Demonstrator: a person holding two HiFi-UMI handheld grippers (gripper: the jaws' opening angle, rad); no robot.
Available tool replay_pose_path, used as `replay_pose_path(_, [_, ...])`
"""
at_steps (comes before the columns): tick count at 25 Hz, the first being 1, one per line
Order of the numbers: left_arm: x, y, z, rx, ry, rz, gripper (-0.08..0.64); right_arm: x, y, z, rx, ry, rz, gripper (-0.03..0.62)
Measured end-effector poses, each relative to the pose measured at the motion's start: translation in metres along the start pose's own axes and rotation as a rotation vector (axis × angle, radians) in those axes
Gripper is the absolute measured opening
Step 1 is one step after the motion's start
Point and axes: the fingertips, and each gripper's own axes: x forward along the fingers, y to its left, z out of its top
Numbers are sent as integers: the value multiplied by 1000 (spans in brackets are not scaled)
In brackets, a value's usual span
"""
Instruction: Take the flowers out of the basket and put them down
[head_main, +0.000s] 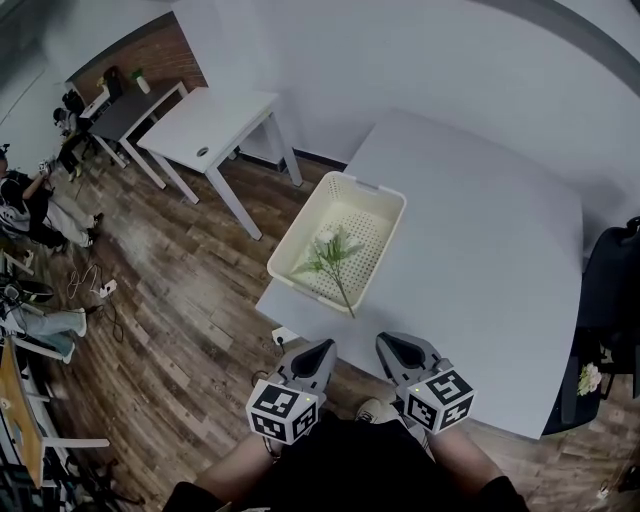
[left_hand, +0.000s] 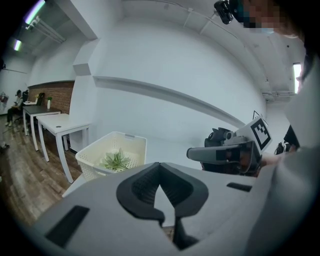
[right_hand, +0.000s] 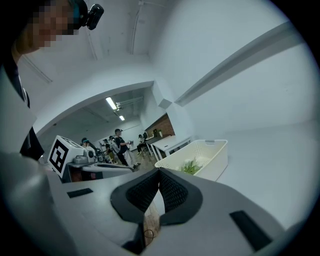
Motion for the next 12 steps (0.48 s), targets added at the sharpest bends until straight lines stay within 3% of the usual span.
replay_pose_path(7, [8, 8, 10, 17, 1, 8, 6, 9, -8, 5, -1, 7, 0, 23])
replay_pose_path(12, [14, 22, 12, 34, 21, -25, 6, 23, -9, 1, 20, 35, -3, 23])
